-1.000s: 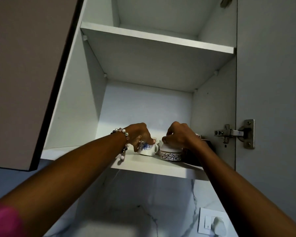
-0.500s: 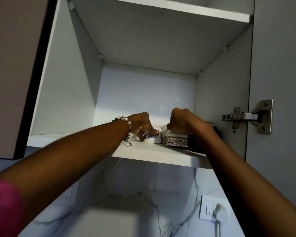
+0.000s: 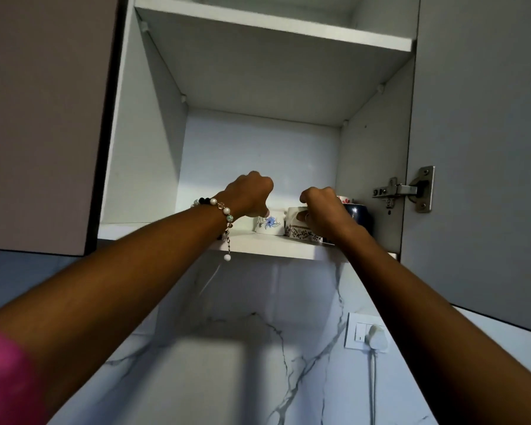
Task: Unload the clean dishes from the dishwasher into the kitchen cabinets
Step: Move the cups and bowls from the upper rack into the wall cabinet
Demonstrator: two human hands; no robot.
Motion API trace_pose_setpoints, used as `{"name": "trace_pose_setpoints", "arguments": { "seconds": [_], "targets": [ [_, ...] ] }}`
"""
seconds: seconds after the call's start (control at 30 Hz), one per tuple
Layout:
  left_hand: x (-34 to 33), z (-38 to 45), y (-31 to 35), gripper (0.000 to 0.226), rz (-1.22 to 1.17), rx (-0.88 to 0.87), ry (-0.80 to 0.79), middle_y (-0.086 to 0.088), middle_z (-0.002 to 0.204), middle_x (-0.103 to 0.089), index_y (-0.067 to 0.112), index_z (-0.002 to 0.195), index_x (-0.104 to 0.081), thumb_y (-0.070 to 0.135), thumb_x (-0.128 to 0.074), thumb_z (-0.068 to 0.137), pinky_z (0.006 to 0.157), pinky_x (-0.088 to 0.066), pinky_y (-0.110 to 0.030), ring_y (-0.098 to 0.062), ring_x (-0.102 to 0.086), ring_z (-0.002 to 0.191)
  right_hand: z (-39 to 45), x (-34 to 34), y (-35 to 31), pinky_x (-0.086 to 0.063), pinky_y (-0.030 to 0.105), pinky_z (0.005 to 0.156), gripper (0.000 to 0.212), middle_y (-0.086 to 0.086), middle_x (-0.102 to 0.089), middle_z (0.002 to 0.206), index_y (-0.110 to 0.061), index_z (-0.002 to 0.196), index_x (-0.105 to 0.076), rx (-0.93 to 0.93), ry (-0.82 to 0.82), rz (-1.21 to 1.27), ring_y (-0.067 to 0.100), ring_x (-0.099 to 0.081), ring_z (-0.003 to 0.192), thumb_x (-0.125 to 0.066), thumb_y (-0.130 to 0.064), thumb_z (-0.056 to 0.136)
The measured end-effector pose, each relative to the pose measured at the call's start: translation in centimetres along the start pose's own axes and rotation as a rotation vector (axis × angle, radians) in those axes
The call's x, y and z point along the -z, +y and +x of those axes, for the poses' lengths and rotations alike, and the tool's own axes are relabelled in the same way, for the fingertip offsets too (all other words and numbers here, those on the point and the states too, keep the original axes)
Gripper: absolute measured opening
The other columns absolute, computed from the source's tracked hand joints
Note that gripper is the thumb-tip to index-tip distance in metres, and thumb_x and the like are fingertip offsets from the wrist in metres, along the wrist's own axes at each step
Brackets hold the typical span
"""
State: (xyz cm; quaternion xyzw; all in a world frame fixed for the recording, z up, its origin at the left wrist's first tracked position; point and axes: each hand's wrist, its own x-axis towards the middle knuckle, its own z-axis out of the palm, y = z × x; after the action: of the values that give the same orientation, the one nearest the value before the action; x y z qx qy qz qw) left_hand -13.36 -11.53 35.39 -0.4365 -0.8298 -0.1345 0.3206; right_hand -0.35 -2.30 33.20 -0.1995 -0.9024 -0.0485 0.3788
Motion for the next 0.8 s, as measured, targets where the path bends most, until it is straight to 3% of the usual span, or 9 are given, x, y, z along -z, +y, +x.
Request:
{"name": "trace_pose_setpoints", "arguments": {
  "seconds": [0.17, 0.27, 0.33, 0.43, 0.57, 0.7, 0.8],
  "targets": [
    [2.8, -5.0, 1.2, 0.038, -0.137, -0.135, 0.146, -0.010, 0.126, -0.058, 0.013, 0.119, -0.060, 0.029, -0.066, 0.086, 0.093, -0.046, -0.037, -0.027, -0.052, 0.118, -3.8, 2.2, -0.9, -0.046, 0.036, 0.098, 0.031, 0.019, -0.061, 0.123, -0.004, 0.120, -0.061, -0.006, 0.127, 0.084, 0.034, -0.052, 0.119, -0.062, -0.009, 0.090],
    [4.0, -9.4, 2.3, 0.032, -0.241, -0.142, 0.179, -0.007, 0.120, -0.062, 0.016, 0.115, -0.064, 0.027, -0.065, 0.085, 0.090, -0.048, -0.036, -0.026, -0.056, 0.112, -7.6, 3.8, -1.6, -0.051, 0.031, 0.087, 0.024, 0.017, -0.070, 0.107, -0.002, 0.108, -0.068, -0.028, 0.176, 0.134, 0.031, -0.063, 0.105, -0.062, 0.001, 0.085],
    [4.6, -12.9, 3.0, 0.029, -0.323, -0.141, 0.206, -0.006, 0.113, -0.066, 0.017, 0.111, -0.067, 0.026, -0.065, 0.084, 0.088, -0.050, -0.036, -0.025, -0.060, 0.105, -10.7, 5.0, -2.4, -0.047, 0.022, 0.074, 0.023, 0.013, -0.074, 0.095, -0.003, 0.096, -0.073, -0.037, 0.220, 0.171, 0.028, -0.067, 0.094, -0.060, 0.007, 0.080],
    [5.1, -18.1, 4.5, 0.025, -0.433, -0.136, 0.237, -0.006, 0.106, -0.070, 0.016, 0.107, -0.069, 0.022, -0.065, 0.083, 0.086, -0.053, -0.037, -0.025, -0.063, 0.097, -16.2, 6.6, -3.3, -0.039, 0.018, 0.069, 0.020, 0.012, -0.073, 0.095, -0.008, 0.094, -0.075, -0.054, 0.246, 0.190, 0.026, -0.066, 0.090, -0.060, -0.002, 0.082],
    [5.5, -25.2, 7.7, 0.021, -0.584, -0.146, 0.200, -0.006, 0.101, -0.072, 0.013, 0.103, -0.071, 0.018, -0.065, 0.084, 0.086, -0.054, -0.032, -0.019, -0.066, 0.093, -24.8, 9.1, -4.2, -0.051, 0.030, 0.086, 0.018, 0.013, -0.073, 0.096, -0.006, 0.095, -0.074, -0.104, 0.259, 0.233, 0.029, -0.066, 0.094, -0.058, -0.008, 0.087],
    [4.6, -31.6, 11.7, 0.019, -0.722, -0.140, 0.128, -0.006, 0.099, -0.072, 0.012, 0.103, -0.071, 0.016, -0.065, 0.085, 0.083, -0.056, -0.032, -0.017, -0.067, 0.088, -33.1, 11.6, -4.0, -0.056, 0.043, 0.076, 0.018, 0.011, -0.074, 0.082, -0.005, 0.087, -0.074, -0.195, 0.222, 0.328, 0.029, -0.068, 0.080, -0.056, -0.006, 0.083],
    [4.0, -36.1, 15.8, 0.019, -0.800, -0.145, 0.057, -0.004, 0.099, -0.072, 0.014, 0.103, -0.071, 0.018, -0.064, 0.086, 0.083, -0.056, -0.031, -0.016, -0.066, 0.086, -39.6, 13.4, -2.8, -0.057, 0.042, 0.071, 0.019, 0.009, -0.073, 0.078, -0.005, 0.086, -0.074, -0.274, 0.215, 0.347, 0.027, -0.067, 0.073, -0.054, -0.004, 0.084]
  ]
}}
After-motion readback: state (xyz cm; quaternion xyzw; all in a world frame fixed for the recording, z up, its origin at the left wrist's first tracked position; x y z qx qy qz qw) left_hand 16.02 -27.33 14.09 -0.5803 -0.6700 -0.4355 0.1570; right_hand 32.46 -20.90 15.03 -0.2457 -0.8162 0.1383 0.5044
